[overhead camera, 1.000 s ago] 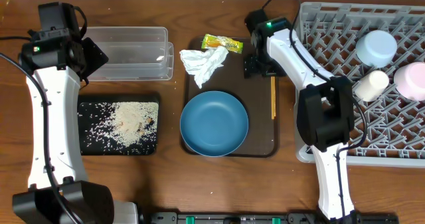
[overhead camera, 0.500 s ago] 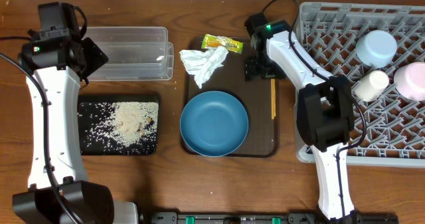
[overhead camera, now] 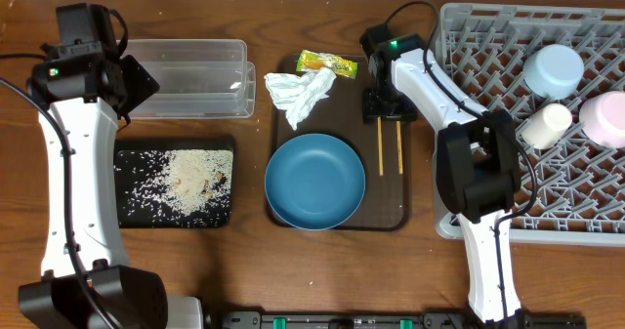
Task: Sort waste into correct bins and load items into the dishwasher rack
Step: 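Grasp one chopstick and carry it into the dish rack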
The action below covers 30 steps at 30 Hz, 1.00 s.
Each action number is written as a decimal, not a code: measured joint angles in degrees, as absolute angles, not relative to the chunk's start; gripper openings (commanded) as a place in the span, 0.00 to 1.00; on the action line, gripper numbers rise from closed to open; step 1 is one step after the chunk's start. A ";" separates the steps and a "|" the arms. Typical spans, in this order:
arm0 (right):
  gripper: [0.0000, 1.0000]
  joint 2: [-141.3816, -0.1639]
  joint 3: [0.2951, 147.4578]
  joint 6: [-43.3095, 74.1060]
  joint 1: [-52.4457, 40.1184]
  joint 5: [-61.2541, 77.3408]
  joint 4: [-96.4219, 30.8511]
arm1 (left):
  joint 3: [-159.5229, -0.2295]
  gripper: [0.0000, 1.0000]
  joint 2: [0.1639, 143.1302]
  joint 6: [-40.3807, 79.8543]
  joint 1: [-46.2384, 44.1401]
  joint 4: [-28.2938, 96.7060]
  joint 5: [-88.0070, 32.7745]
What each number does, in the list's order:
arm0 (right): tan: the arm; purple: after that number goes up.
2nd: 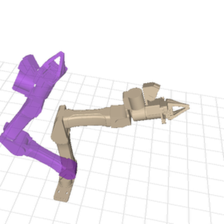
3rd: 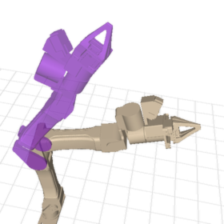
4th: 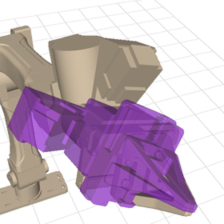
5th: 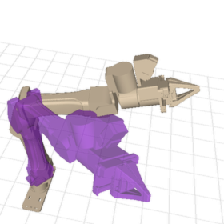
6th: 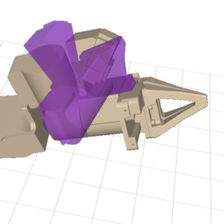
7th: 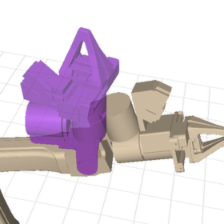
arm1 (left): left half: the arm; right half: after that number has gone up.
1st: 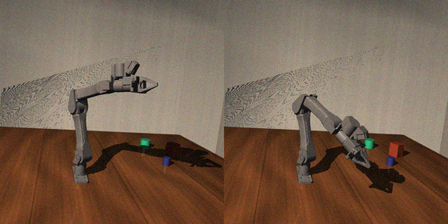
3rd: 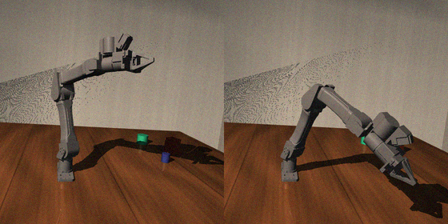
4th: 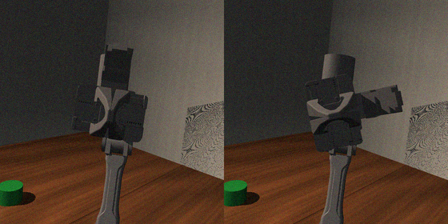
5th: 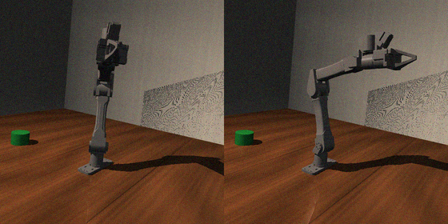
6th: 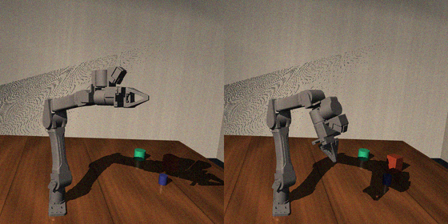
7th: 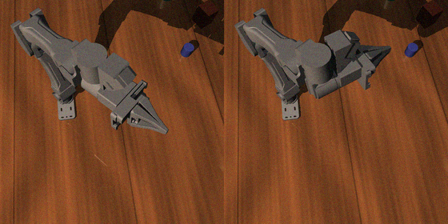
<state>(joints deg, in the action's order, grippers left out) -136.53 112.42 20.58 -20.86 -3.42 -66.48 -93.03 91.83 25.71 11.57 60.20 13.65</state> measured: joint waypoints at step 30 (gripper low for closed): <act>0.48 -135.50 111.68 20.40 -22.74 -2.81 -61.08 | -93.03 0.95 91.83 25.71 11.57 60.20 13.65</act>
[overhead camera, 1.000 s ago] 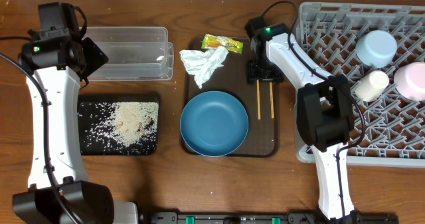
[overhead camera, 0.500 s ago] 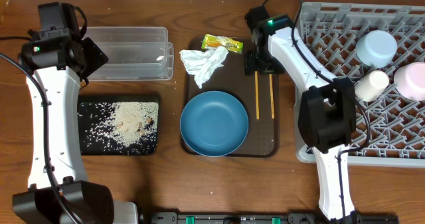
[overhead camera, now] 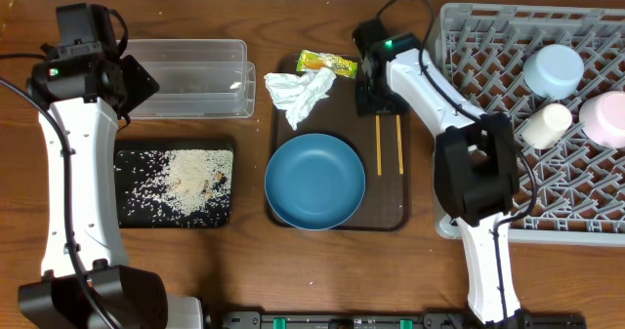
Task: Sort waste into correct bins and load items into the dishwasher rack
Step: 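Grasp one chopstick and carry it into the dish rack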
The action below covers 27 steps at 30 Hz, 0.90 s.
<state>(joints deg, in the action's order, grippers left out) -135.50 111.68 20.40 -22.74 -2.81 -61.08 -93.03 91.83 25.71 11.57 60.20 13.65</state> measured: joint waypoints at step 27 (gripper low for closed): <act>0.01 -134.54 128.18 19.38 -16.53 -2.31 -72.40 | -93.03 0.95 91.83 25.71 11.57 60.20 13.65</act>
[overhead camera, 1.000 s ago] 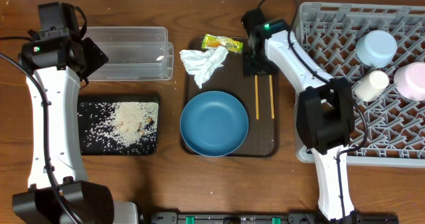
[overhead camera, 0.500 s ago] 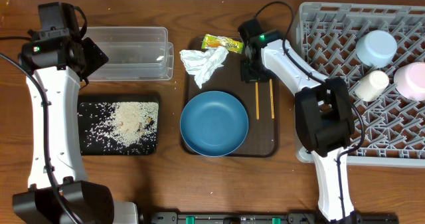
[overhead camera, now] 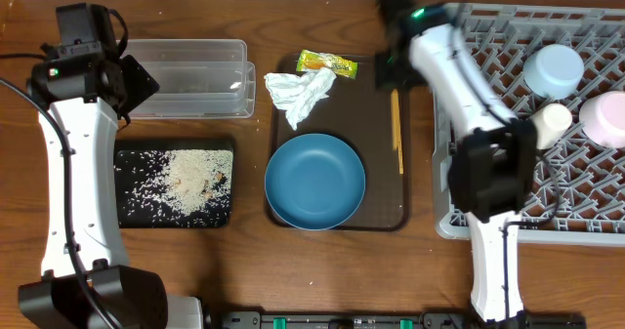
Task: Sort waste into correct bins and load items into the dishwasher rack
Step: 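Grasp one chopstick and carry it into the dish rack, then return the right gripper to the tray and grasp the second chopstick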
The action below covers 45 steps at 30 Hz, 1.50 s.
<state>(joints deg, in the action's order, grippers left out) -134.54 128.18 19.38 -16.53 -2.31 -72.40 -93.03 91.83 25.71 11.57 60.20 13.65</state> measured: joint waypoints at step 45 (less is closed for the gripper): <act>0.60 -127.44 119.50 5.28 -5.91 15.68 -70.91 | -93.03 0.95 91.83 25.71 11.57 60.20 13.65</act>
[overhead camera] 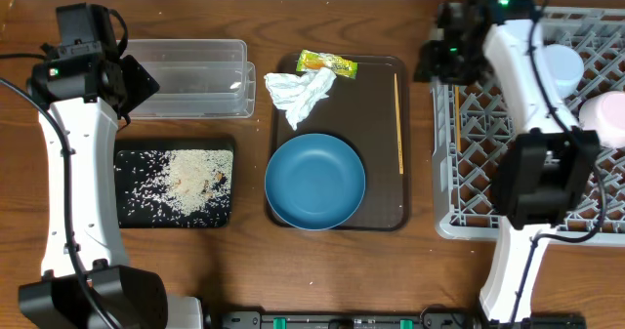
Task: Sort waste into correct bins and load items into the dishwasher rack
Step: 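Return the right gripper to the tray and grasp the second chopstick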
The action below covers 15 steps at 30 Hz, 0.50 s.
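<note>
My right gripper (449, 73) hangs over the left edge of the grey dishwasher rack (586, 217), shut on the top of one orange chopstick (456, 124) that points down over the rack's grid. A second chopstick (398, 124) lies along the right side of the brown tray (386, 212). A blue bowl (315, 181) rests on the tray's front half. Behind it lie a crumpled white tissue (301, 90) and a yellow wrapper (327, 64). My left gripper (142, 83) sits at the left end of the clear plastic container (190, 75); its jaws are not readable.
A black tray of spilled rice (174, 185) lies in front of the clear container. Inside the rack, a pale blue cup (559, 67) and a pink cup (607, 114) stand at the right, partly behind my right arm.
My right gripper has moved right, from the tray's back right corner to the rack's left edge, with one chopstick in it. The other chopstick stays on the tray. The left arm is unchanged.
My right gripper was down at the far ends of two chopsticks lying side by side on the tray. It stayed there a second later. Then it was further back and right, blurred. Now it holds one chopstick over the rack, and one remains on the tray.
</note>
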Each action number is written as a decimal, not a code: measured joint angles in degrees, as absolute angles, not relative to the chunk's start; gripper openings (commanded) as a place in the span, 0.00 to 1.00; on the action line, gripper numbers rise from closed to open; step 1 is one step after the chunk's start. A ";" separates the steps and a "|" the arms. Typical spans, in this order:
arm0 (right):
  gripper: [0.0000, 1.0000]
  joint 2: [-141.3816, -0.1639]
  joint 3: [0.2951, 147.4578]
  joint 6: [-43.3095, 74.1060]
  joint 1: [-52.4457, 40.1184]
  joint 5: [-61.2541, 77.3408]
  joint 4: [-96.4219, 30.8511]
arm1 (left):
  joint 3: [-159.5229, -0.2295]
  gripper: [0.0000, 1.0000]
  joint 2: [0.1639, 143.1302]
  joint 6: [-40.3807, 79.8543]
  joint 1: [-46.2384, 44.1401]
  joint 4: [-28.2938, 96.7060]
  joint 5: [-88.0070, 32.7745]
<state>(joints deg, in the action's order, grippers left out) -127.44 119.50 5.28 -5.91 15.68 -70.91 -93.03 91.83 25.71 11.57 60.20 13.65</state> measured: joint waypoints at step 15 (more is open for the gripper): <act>0.66 -127.35 113.95 14.55 -19.62 -0.51 -61.32 | -93.03 0.95 91.83 25.71 11.57 60.20 13.65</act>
